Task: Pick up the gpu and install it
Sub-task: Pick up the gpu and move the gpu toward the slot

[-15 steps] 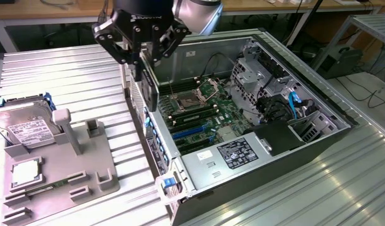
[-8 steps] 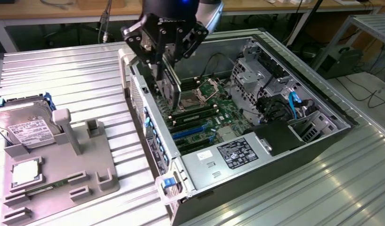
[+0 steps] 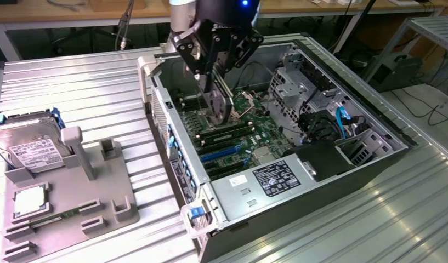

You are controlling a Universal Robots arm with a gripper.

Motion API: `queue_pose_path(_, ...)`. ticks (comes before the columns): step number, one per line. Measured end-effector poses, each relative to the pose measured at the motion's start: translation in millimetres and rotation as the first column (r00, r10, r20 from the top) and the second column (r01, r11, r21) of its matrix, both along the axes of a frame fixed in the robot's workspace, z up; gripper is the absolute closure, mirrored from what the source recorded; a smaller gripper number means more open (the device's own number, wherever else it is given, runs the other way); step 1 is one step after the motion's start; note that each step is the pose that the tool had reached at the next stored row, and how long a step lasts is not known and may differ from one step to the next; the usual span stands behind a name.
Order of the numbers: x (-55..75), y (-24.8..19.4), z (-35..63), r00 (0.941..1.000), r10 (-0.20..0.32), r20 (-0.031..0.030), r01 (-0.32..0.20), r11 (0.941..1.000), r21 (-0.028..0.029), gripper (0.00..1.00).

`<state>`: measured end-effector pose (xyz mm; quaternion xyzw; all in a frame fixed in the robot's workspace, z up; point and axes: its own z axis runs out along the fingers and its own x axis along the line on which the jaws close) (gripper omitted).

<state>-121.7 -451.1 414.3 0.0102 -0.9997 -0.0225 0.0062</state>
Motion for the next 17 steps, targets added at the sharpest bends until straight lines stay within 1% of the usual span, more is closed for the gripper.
queue_pose_path(6,27.6,0.0,-4.9,1.0,0.0,0.0001,0.0,1.0,0.0001,0.72)
queue_pose_path(7,35.3,0.0,-6.3,1.0,0.0,0.0,0.0,1.0,0.0,0.72)
queue_pose_path(17,80.6,0.0,-14.6,1.0,0.0,-0.0001,0.0,1.0,0.0,0.72)
